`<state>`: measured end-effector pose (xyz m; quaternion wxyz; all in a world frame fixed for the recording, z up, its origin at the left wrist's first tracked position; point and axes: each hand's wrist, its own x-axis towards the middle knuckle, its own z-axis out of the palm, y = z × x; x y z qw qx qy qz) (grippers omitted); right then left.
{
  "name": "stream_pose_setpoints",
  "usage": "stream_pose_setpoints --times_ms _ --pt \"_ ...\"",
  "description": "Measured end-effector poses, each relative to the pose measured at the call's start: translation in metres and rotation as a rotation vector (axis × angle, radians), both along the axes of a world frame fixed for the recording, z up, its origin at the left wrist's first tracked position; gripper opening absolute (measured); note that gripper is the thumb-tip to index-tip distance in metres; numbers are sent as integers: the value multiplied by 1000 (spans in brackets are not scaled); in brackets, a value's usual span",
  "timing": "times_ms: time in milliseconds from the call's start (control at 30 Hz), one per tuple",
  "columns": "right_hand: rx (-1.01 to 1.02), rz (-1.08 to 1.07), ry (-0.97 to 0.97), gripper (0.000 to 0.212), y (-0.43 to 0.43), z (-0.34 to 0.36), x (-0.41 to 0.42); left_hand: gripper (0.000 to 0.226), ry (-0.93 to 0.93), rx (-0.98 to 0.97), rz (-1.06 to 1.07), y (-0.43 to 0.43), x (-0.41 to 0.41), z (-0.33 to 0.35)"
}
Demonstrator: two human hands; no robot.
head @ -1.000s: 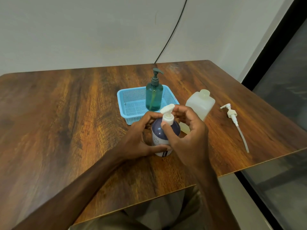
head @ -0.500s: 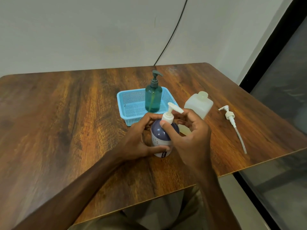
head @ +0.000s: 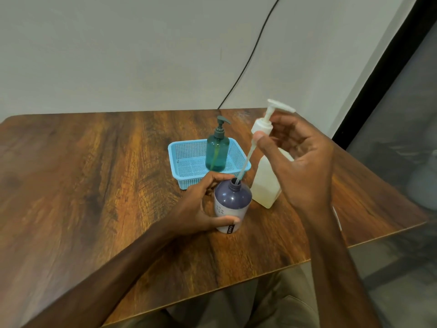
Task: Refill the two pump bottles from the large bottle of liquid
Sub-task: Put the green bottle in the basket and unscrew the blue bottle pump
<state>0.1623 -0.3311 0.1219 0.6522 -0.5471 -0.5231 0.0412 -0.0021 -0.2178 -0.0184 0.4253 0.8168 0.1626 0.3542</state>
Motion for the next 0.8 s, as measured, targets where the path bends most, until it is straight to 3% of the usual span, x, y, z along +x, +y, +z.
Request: stream_pose_setpoints --times_ms 567,800 --pt "0 -70 23 42 -6 -5 1 86 23 1 3 2 0 -4" --pt "156 -83 125 38 -15 2 8 85 12 7 1 1 0 -2"
